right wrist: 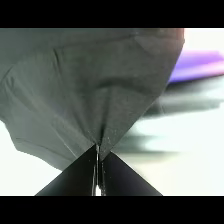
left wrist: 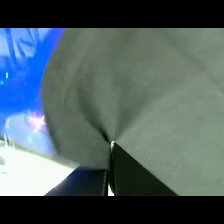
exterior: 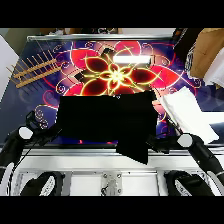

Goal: Fold the clothes and pants, and hang the long-sleeved shirts on hangers.

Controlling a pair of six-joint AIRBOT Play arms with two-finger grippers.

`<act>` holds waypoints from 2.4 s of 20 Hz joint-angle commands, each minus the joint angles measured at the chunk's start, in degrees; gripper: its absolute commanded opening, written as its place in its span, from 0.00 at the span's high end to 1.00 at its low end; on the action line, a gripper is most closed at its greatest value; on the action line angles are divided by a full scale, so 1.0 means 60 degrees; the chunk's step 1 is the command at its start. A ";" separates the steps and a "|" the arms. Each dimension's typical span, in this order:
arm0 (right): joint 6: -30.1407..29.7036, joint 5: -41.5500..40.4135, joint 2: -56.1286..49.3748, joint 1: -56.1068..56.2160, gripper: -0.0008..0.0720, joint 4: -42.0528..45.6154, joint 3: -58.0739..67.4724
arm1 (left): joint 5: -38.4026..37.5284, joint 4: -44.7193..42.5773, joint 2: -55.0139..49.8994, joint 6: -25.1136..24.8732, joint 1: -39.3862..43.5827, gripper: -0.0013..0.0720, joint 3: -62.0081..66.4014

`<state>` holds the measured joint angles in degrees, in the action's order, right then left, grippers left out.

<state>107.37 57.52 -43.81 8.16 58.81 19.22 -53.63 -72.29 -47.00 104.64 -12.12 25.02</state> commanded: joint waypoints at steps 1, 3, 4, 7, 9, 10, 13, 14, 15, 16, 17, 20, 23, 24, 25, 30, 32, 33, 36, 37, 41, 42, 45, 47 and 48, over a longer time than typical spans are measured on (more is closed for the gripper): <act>-0.0004 0.1759 0.0976 -0.0929 0.97 0.0703 0.0149 | -0.1297 -0.0240 0.1552 -0.0200 0.0000 0.97 0.0015; -0.0058 0.2178 0.1173 -0.1308 0.97 0.0874 0.0539 | -0.1555 -0.0066 0.2182 -0.0226 0.0000 0.97 0.0018; -0.0095 0.2266 0.1158 -0.1417 0.97 0.0998 0.0856 | -0.1559 0.0040 0.2404 -0.0226 0.0000 0.97 0.0018; -0.0193 0.2280 0.0667 -0.1483 0.97 0.1330 0.2004 | -0.1555 0.0058 0.2452 -0.0226 0.0000 0.97 0.0113; -0.0397 0.2233 -0.0069 -0.1483 0.97 0.1596 0.2867 | -0.1504 0.0055 0.1792 -0.0382 0.0000 0.97 0.0648; -0.0510 0.2200 -0.0481 -0.1483 0.97 0.1690 0.3304 | -0.1421 0.0062 0.1377 -0.0576 0.0000 0.97 0.1013; -0.0918 0.1905 -0.1967 -0.1483 0.97 0.1708 0.4634 | -0.1016 0.0077 -0.0124 -0.0911 0.0029 0.97 0.2218; -0.0984 0.1763 -0.2488 -0.1483 0.97 0.1705 0.5071 | -0.0954 0.0066 -0.0627 -0.1035 0.0066 0.97 0.2583; -0.1075 0.1585 -0.2980 -0.1483 0.97 0.1705 0.5486 | -0.0860 0.0058 -0.1177 -0.1144 0.0153 0.97 0.2936; -0.1118 0.1399 -0.3417 -0.1479 0.97 0.1701 0.5865 | -0.0765 0.0058 -0.1676 -0.1162 0.0233 0.97 0.3238; -0.1122 0.1235 -0.3887 -0.1464 0.97 0.1701 0.6284 | -0.0656 0.0058 -0.2233 -0.1173 0.0353 0.97 0.3581; -0.1162 0.0754 -0.5144 -0.1464 0.97 0.1705 0.7384 | -0.0331 0.0047 -0.3767 -0.1224 0.0692 0.97 0.4546; -0.1191 0.0055 -0.6124 -0.1461 0.97 0.1661 0.8072 | -0.0153 0.0051 -0.5107 -0.1198 0.0710 0.97 0.5493; -0.1191 -0.0215 -0.6390 -0.1457 0.97 0.1661 0.8185 | -0.0095 0.0047 -0.5482 -0.1209 0.0710 0.97 0.5759; -0.1191 -0.0521 -0.6590 -0.1453 0.97 0.1661 0.8218 | -0.0098 0.0051 -0.5807 -0.1209 0.0710 0.97 0.6007; -0.1832 -0.1570 -0.7315 -0.1399 0.97 0.1246 0.8222 | -0.0102 0.0313 -0.7031 -0.1217 0.0714 0.97 0.6838; -0.2674 -0.1872 -0.7461 -0.1381 0.95 0.0364 0.8222 | -0.0127 0.0324 -0.7260 -0.1213 0.0710 0.97 0.6998; -0.3024 -0.2000 -0.7515 -0.1381 0.92 -0.0095 0.8222 | -0.0135 0.0317 -0.7333 -0.1217 0.0710 0.97 0.7111; -0.3694 -0.2306 -0.7530 -0.1392 0.28 -0.0954 0.8258 | 0.0022 0.0331 -0.7275 -0.1217 0.0710 0.09 0.7424; -0.3690 -0.2277 -0.7508 -0.1417 0.29 -0.0954 0.8360 | -0.0109 0.0313 -0.7238 -0.1217 0.0710 0.08 0.7614; -0.4255 -0.1348 -0.7016 -0.2226 0.29 -0.0951 0.8728 | -0.0882 0.0288 -0.6535 -0.1235 0.0433 0.08 0.8273; -0.4481 -0.0903 -0.6972 -0.2532 0.28 -0.0954 0.8728 | -0.0943 0.0288 -0.6211 -0.1249 0.0433 0.08 0.8174; -0.5089 0.0637 -0.7300 -0.3377 0.00 -0.0954 0.8597 | -0.0692 0.0299 -0.5067 -0.1413 0.0641 0.53 0.7187; -0.5191 0.1009 -0.7766 -0.3566 0.00 -0.0965 0.8429 | -0.0120 0.0310 -0.4459 -0.1435 0.1038 0.97 0.6371; -0.5191 0.1035 -0.8011 -0.3563 0.00 -0.0962 0.8327 | 0.0189 0.0310 -0.4200 -0.1432 0.1293 0.97 0.5974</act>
<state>78.26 58.83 -89.10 -11.20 53.43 70.24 -56.25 -70.50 -77.08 96.44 -6.98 66.30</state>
